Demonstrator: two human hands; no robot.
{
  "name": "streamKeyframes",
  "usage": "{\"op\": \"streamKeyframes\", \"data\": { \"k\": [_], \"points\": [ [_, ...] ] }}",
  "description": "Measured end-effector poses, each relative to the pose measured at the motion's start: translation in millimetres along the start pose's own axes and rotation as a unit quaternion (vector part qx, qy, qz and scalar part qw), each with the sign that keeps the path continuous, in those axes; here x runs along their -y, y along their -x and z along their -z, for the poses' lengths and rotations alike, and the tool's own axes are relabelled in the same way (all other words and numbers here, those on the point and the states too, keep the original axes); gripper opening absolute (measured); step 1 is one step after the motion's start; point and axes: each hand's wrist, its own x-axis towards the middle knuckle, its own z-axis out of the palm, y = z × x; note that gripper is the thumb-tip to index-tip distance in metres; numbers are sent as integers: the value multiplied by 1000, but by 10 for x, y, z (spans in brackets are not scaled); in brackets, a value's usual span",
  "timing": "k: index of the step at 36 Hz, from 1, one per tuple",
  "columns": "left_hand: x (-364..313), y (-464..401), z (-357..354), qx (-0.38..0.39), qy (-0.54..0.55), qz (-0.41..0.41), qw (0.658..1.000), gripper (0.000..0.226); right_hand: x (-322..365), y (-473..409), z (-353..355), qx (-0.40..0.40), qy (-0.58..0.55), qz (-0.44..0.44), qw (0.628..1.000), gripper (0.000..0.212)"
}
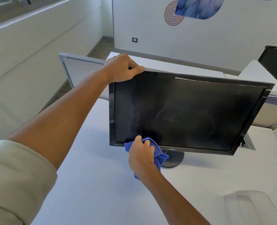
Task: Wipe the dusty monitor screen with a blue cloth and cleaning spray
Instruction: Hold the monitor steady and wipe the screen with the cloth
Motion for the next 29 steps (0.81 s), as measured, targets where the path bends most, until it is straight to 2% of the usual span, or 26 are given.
{"op": "streamKeyframes", "data": {
  "k": [11,16,19,21,23,26,29],
  "points": [
    [3,-9,-22,-2,10,-5,1000,63,-918,8,91,-15,6,-79,997,73],
    [-22,2,-16,-10,16,-12,1000,50,-1352,52,174,-26,23,-93,995,74],
    [-27,-10,-19,-16,15,-16,1000,56,-1636,106,238,-32,11,-107,994,55],
    [-28,-15,-17,-15,24,-14,999,50,-1842,138,255,-45,-7,-115,992,39],
    [-33,-9,-12,-11,35,-14,999,47,-2042,156,273,-54,-2,-124,991,35],
    [-50,-3,-10,-7,40,-12,999,41,-2288,125,347,-53,4,-149,987,39],
    [-74,-6,-12,-9,44,-19,999,47,-2515,83,442,-29,47,-182,982,61]
  ]
}}
